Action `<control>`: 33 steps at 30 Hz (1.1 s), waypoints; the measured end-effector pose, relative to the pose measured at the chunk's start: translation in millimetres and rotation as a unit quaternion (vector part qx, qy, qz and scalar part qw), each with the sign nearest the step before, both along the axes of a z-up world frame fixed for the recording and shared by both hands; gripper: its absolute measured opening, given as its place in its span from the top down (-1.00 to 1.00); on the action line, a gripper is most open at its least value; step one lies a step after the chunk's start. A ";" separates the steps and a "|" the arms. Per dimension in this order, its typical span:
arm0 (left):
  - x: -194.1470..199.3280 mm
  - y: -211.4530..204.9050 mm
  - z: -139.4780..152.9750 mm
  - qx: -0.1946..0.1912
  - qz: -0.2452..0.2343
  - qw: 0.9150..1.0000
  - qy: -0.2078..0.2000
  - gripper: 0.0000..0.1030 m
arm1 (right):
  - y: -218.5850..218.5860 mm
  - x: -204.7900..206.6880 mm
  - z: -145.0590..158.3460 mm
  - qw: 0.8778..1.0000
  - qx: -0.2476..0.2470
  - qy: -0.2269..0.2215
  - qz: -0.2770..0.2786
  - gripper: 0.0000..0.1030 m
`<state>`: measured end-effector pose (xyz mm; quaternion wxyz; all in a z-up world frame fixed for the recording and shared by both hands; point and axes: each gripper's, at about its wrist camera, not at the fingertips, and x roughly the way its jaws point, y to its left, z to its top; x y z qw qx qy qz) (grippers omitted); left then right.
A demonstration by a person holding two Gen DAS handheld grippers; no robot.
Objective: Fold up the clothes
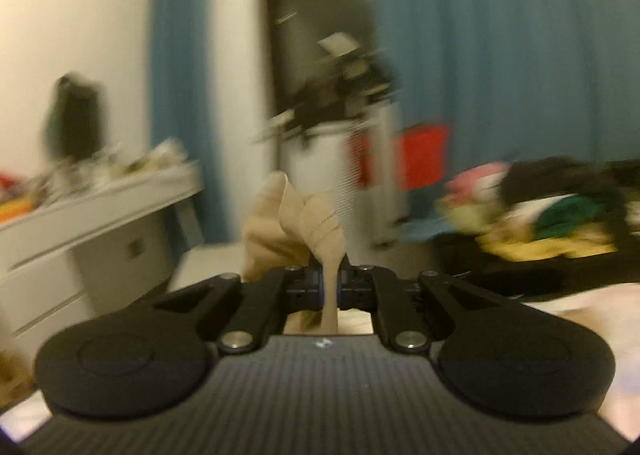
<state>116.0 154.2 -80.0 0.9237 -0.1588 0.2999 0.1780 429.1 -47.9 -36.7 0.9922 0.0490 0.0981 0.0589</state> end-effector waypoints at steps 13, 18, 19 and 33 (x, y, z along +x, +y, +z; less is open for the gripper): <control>21.3 -26.9 -13.3 0.030 -0.047 0.998 0.011 -0.99 | -118.5 -7.9 -84.6 0.985 0.066 0.109 -0.116 -0.08; 22.9 -42.7 -14.0 0.053 -0.076 0.996 0.002 -0.99 | -106.1 -44.1 -65.3 0.989 0.058 0.105 -0.083 -0.60; 21.3 -45.3 -13.1 0.054 -0.081 0.995 -0.001 -0.99 | -104.1 -53.2 -58.9 0.990 0.059 0.105 -0.074 -0.60; -29.5 -71.1 24.2 0.089 -0.123 0.987 -0.059 -0.99 | -94.7 -255.2 10.7 0.995 0.060 0.070 -0.039 -0.60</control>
